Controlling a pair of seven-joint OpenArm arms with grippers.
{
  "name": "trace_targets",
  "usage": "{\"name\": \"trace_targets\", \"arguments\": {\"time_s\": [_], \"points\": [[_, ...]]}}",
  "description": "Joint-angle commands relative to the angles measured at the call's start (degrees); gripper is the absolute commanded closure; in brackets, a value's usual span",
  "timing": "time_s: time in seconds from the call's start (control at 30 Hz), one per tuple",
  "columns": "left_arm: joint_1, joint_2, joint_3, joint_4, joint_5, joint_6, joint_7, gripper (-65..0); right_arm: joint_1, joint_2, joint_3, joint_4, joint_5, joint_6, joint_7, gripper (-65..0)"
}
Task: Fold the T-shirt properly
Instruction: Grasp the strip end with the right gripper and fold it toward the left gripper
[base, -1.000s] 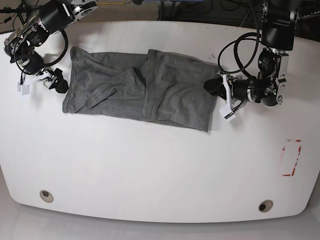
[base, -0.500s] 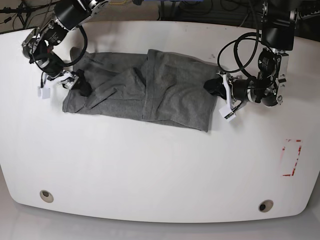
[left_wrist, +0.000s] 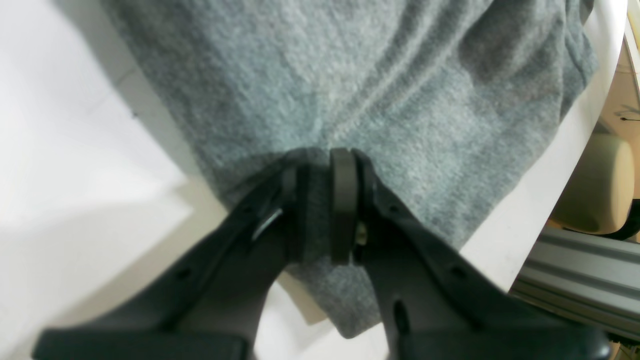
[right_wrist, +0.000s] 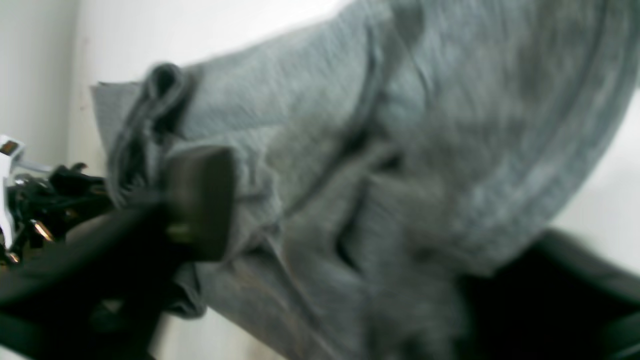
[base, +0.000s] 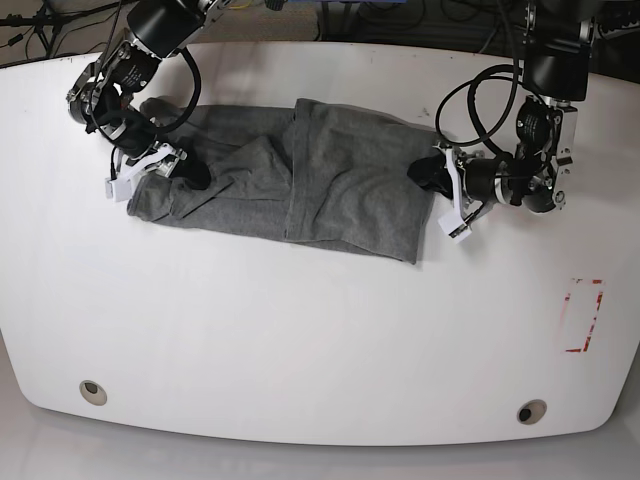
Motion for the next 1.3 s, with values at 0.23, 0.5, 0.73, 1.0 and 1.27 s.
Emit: {"name": "trace_targets", "arguments": {"time_s": [0.23,0.5,0.73,1.0,1.27], "points": [[0.2,-0.7,0.2,-0.7,6.3,1.2,4.0,-8.1,0.0,3.3,-4.3,0.8,-0.7,-0.5,1.7,0.0],[0.1,0.9,0.3,-0.7,6.3,1.2,3.7,-8.1,-1.9,4.6,-8.1,5.7,-0.7,-0.5,5.7,0.0],[-0.1,3.4,0.1,-0.7,6.2,1.2,3.6,-8.1,-4.9,5.0,-13.7,18.0,-0.7,-0.5,6.9,0.0],[-0.1,5.5,0.1,-0.7,6.2,3.1,1.8,-8.1,-5.7,4.9,-20.1,30.3,-0.7,-3.7,6.9,0.0],[-0.1,7.8,-0.3,-2.2,5.8,7.4,-1.6,-8.1,-4.3,5.1,-27.2,32.2,-0.7,-8.1,6.9,0.0]]}}
